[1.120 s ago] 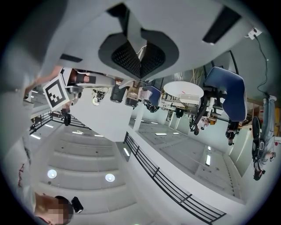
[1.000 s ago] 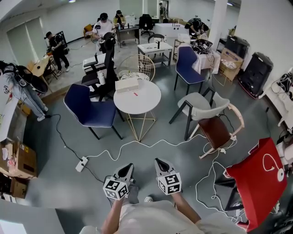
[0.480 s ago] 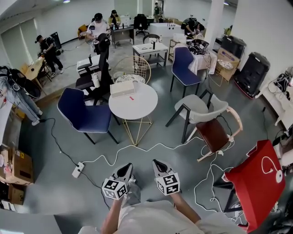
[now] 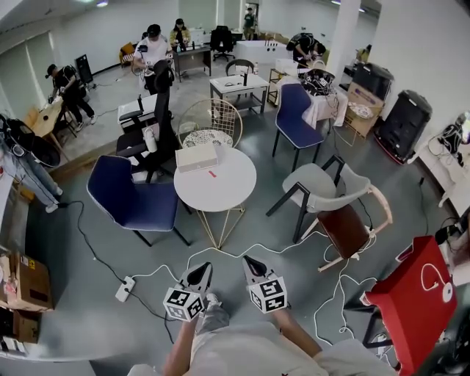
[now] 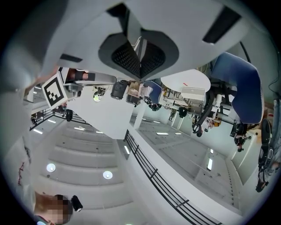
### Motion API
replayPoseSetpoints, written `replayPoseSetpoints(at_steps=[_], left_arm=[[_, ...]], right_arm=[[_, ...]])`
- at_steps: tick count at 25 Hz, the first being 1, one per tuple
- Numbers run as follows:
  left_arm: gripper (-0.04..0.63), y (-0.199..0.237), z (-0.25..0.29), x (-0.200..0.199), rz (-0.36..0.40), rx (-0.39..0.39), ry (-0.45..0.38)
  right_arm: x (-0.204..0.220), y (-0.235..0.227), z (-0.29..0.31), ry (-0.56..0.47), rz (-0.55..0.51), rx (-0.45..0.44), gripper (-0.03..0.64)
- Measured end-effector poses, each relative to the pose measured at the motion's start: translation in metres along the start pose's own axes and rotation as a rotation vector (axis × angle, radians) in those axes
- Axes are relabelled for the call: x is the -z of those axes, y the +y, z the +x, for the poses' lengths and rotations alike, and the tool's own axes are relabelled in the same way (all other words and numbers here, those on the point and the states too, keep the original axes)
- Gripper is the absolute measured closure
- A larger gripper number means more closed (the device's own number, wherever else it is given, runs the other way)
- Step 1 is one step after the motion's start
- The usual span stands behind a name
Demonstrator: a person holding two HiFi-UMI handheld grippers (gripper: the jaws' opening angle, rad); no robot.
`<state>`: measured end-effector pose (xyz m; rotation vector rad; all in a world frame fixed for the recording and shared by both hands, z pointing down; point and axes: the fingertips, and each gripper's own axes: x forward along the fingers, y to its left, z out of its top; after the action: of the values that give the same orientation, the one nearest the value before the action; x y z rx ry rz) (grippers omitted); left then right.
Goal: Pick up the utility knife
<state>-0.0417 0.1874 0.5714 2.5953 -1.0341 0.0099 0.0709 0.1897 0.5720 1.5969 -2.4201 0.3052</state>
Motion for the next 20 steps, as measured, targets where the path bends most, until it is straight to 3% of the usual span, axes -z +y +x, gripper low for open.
replayPoseSetpoints(at_steps=[14,20], left_arm=[[0.583,0.126,0.050,-0.071,0.012,0.031,-0.030],[0.583,0.158,0.063,-0.076,-0.012,0.041,-0.032]], right_arm=[[-0.066,0.000,0.132,-0.009,-0.032,0.026,0.600],[-0.063,-0.001,0.161,0.028,-0.028,0.049,0.600]])
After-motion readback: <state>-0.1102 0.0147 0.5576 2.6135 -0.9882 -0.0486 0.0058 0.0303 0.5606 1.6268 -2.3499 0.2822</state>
